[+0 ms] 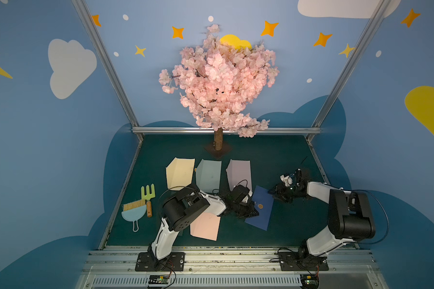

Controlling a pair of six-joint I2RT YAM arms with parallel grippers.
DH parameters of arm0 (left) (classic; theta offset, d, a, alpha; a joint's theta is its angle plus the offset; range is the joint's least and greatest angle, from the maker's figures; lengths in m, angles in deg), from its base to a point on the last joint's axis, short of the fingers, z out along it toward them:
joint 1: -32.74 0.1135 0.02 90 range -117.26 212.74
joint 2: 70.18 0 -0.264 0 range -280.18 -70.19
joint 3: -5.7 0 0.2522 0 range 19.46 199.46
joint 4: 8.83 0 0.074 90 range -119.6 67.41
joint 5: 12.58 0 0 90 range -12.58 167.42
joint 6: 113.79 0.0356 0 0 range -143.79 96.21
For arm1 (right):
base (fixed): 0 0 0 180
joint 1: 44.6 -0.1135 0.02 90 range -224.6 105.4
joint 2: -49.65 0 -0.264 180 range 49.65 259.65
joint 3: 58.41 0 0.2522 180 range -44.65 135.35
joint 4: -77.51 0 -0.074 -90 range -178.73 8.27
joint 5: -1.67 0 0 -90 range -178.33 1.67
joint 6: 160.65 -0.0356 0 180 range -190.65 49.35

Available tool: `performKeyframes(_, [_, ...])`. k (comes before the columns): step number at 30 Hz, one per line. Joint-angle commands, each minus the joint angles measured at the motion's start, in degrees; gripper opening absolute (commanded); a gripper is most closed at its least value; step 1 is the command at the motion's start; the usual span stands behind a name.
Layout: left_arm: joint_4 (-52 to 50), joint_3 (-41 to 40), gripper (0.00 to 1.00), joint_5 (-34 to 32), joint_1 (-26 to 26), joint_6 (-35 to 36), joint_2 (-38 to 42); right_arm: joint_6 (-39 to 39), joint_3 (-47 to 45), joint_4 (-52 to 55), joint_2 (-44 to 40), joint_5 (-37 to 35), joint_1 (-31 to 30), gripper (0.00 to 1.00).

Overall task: Open the envelope
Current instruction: Adjust the envelope at the center of the board.

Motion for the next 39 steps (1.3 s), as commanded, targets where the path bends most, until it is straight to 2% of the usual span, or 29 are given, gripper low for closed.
performKeyframes(1, [-7.9, -1.4, 0.04, -2.3, -0.2, 0.0, -4.2, 1.8, 3.2, 3.5, -0.7, -2.9, 2.2, 0.46])
performKeyframes(11, [-7.1, -1.5, 0.04, -1.8, 0.1, -0.4, -4.7, 2.5, 9.5, 5.9, 11.7, -2.9, 2.1, 0.46])
performKeyframes(23, [-5.5, -1.8, 0.03, -1.0, 0.5, -1.1, -5.6, 4.1, 9.7, 9.4, 10.5, -3.9, 0.5, 0.46])
performKeyframes(32, [-4.9, -1.8, 0.03, -0.3, 0.8, -1.4, -6.2, 5.4, 10.0, 10.2, 9.8, -0.7, -1.1, 0.47])
performKeyframes(37, [-4.7, -1.9, 0.03, -0.3, 0.7, -1.5, -6.1, 5.3, 13.1, 16.3, 12.5, -5.9, -1.0, 0.5])
performKeyframes(39, [-4.6, -1.8, 0.03, -0.1, 0.8, -1.5, -6.2, 5.4, 14.2, 18.0, 13.8, -5.9, -0.5, 0.49])
